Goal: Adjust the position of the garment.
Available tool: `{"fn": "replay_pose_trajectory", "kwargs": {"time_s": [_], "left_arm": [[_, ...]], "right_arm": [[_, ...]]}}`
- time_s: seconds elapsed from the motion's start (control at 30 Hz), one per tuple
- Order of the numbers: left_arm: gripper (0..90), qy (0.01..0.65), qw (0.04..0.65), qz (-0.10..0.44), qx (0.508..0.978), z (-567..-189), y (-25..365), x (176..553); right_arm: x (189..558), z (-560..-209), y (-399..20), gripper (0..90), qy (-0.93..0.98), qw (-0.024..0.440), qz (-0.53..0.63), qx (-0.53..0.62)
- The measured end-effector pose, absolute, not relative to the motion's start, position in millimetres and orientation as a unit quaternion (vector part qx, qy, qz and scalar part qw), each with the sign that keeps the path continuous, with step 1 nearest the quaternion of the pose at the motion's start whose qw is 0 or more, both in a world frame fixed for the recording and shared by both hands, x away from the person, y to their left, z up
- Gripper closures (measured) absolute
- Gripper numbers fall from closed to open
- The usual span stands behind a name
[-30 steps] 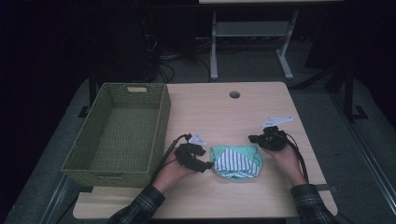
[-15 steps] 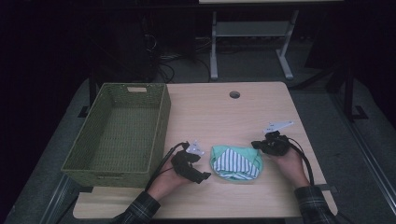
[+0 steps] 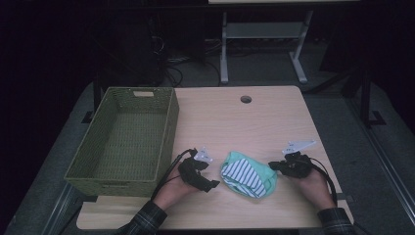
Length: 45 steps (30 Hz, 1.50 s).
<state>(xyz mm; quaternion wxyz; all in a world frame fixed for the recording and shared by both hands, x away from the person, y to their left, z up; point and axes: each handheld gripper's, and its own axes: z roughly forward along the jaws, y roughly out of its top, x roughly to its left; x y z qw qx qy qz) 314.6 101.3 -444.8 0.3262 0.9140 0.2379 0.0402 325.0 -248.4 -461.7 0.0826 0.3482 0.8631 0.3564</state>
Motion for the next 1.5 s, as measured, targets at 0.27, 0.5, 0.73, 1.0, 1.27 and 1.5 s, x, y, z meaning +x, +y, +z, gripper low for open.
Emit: {"fn": "replay_pose_trajectory", "kwargs": {"time_s": [0.27, 0.5, 0.73, 1.0, 1.27, 1.5], "left_arm": [[22.2, 0.237, 0.326, 0.042, 0.914, -445, 100, 314], [22.2, 0.236, 0.323, 0.041, 0.916, -446, 99, 314], [22.2, 0.236, 0.322, 0.041, 0.916, -447, 98, 314], [22.4, 0.234, 0.32, 0.042, 0.917, -448, 98, 315], [22.4, 0.233, 0.32, 0.04, 0.918, -448, 98, 315], [22.4, 0.227, 0.327, 0.044, 0.916, -444, 98, 314]], "right_arm": [[302, -461, -250, 89.8, 0.864, 0.079, 0.361, 0.342], [285, -462, -249, 89.8, 0.868, 0.069, 0.363, 0.332], [272, -464, -246, 89.8, 0.869, 0.062, 0.366, 0.326], [282, -460, -266, 83.7, 0.842, 0.109, 0.381, 0.366], [295, -469, -296, 53.7, 0.811, 0.151, 0.365, 0.431], [296, -476, -300, 35.4, 0.804, 0.173, 0.354, 0.446]]}}
